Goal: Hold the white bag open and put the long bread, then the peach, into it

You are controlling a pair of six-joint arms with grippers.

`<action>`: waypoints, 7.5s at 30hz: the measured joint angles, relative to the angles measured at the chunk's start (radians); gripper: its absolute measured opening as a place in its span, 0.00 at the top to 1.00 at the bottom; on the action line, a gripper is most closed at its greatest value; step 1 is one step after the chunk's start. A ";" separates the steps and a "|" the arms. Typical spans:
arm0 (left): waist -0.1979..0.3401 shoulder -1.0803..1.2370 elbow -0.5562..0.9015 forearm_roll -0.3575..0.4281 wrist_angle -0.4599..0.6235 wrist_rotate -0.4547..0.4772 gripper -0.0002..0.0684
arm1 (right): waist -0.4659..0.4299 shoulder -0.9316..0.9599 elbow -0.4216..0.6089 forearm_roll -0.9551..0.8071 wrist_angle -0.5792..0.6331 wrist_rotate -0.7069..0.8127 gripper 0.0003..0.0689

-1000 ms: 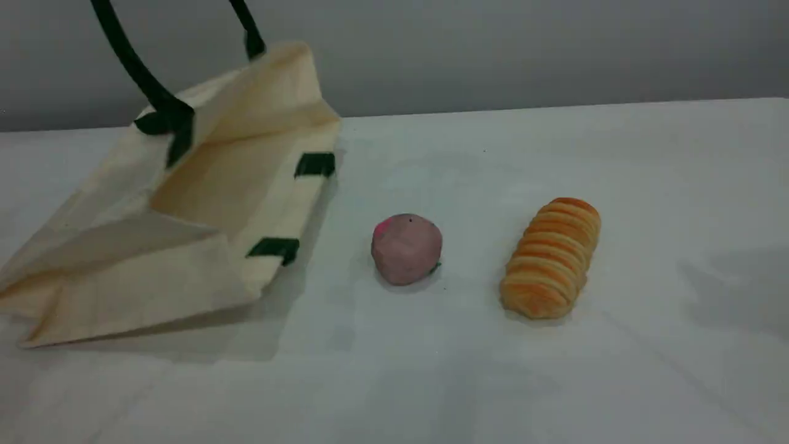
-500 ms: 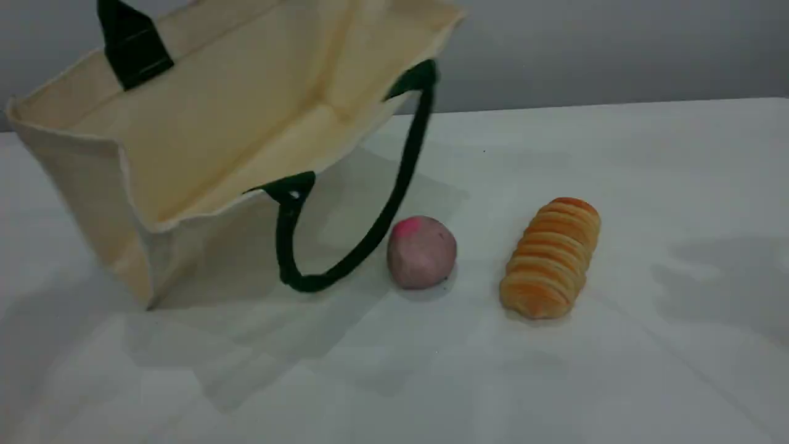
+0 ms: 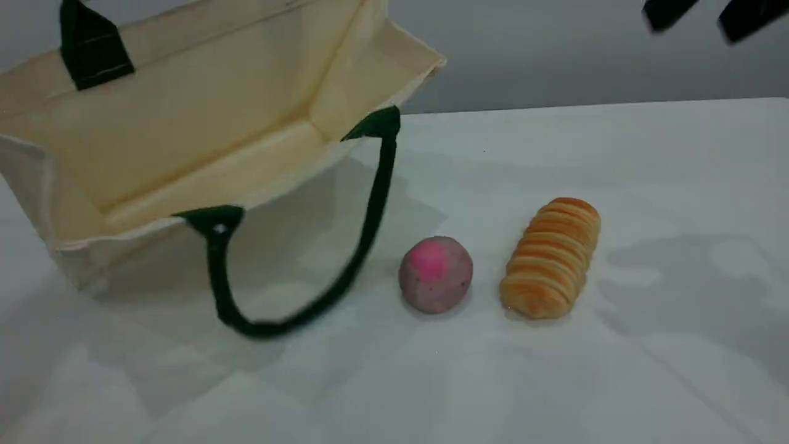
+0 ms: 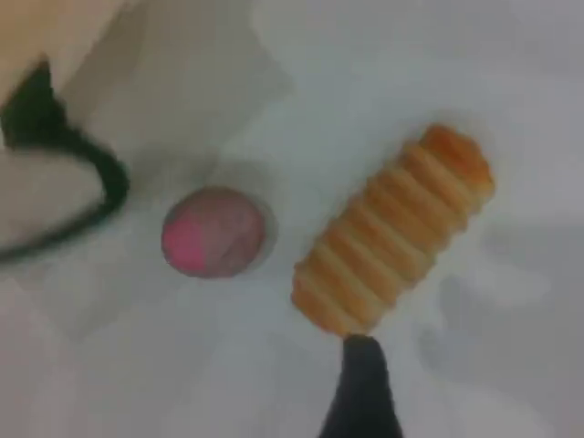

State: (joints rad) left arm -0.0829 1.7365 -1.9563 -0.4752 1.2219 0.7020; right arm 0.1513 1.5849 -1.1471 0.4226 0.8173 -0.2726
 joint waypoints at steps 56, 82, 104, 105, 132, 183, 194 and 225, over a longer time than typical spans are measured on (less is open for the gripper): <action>0.000 0.001 0.000 -0.007 -0.001 -0.003 0.87 | 0.111 0.582 -0.089 0.232 -0.260 0.007 0.26; 0.000 0.001 0.000 -0.027 -0.001 -0.004 0.87 | 0.110 0.635 -0.090 0.156 -0.309 0.006 0.27; 0.000 0.001 0.000 -0.025 -0.001 -0.003 0.87 | 0.108 0.601 -0.083 0.057 -0.251 -0.038 0.83; 0.000 0.001 0.000 -0.025 -0.001 -0.003 0.87 | 0.108 0.585 -0.083 0.046 -0.242 -0.036 0.83; 0.000 0.001 0.000 -0.025 -0.001 0.020 0.87 | 0.134 -0.091 -0.086 -0.028 0.153 0.017 0.86; -0.060 0.001 0.000 -0.059 -0.001 0.045 0.87 | 0.497 0.392 -0.335 0.314 -0.233 -0.040 0.88; -0.060 0.032 0.049 -0.082 -0.006 0.060 0.87 | 0.497 0.521 -0.408 0.316 -0.288 -0.024 0.89; -0.059 0.042 0.066 -0.130 0.000 0.079 0.87 | 0.489 0.611 -0.485 0.334 -0.302 -0.025 0.08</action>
State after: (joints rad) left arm -0.1422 1.7781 -1.8903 -0.6053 1.2224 0.7807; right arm 0.6401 2.1963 -1.6318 0.7568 0.5153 -0.2975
